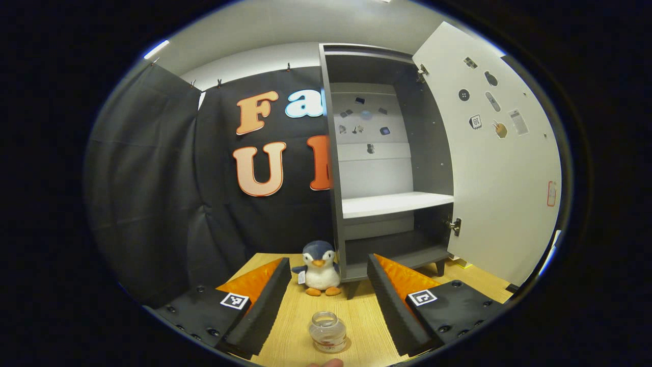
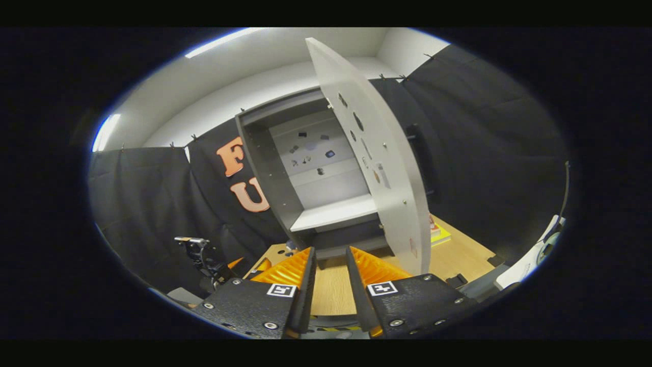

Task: Open the cabinet door with the right hand, grasp the bottle in the cabinet with the left hand and place it on the coaster, then close the cabinet door with the right hand.

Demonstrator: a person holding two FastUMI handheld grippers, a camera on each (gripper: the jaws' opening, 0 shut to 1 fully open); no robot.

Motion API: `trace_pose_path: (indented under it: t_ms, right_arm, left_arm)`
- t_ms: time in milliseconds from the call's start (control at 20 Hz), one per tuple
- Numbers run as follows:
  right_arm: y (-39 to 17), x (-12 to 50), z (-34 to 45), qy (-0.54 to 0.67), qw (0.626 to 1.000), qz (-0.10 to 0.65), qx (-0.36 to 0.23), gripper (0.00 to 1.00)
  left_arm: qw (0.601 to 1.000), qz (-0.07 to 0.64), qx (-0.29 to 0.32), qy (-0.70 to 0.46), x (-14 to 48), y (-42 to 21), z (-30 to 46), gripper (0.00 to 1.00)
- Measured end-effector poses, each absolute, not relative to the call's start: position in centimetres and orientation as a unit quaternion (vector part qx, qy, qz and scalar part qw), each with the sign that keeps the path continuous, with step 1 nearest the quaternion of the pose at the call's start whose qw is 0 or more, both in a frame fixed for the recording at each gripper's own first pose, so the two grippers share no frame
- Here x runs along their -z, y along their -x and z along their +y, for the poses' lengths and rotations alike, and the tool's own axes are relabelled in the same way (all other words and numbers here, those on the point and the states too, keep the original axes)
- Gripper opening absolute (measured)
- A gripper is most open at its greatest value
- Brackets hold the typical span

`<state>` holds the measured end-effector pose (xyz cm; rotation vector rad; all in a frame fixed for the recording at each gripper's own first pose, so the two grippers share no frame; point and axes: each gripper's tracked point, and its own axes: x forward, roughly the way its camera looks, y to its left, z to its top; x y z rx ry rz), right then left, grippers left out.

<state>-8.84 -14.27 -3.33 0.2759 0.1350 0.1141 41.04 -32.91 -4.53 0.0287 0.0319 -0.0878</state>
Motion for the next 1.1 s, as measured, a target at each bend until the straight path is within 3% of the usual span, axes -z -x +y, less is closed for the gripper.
trace_pose_path:
  t_ms: [600,650,700,750,850,900,1100]
  right_arm:
    - [8.2,-1.6,-23.5,-0.05,0.999,0.009,-0.004,0.38]
    - [8.1,-1.6,-24.6,-0.046,0.999,0.009,0.001,0.38]
    - [8.0,-1.7,-25.5,-0.043,0.999,0.006,0.006,0.45]
    - [7.6,-1.6,-26.4,-0.039,0.999,0.006,0.01,0.38]
    - [6.6,-1.0,-28.0,-0.037,0.999,0.015,0.013,0.45]
    - [5.9,-0.5,-28.5,-0.037,0.999,0.02,0.013,0.4]
    - [3.6,0.6,-28.7,-0.038,0.999,0.032,-0.003,0.42]
  left_arm:
    - [1.0,-0.005,0.028,0.013,-1.1,-40.3,-32.8,0.98]
    - [1.0,-0.006,0.026,0.014,-1.3,-40.4,-32.8,0.98]
    - [1.0,-0.006,0.025,0.015,-1.5,-40.3,-32.8,0.98]
    - [1.0,-0.006,0.024,0.014,-1.5,-40.5,-32.9,0.98]
    - [1.0,-0.009,0.022,0.01,-1.9,-40.5,-33.1,0.98]
    - [1.0,-0.011,0.02,0.008,-2.0,-40.5,-33.1,0.98]
    - [1.0,-0.014,0.013,-0.001,-2.4,-40.5,-33.0,1.0]
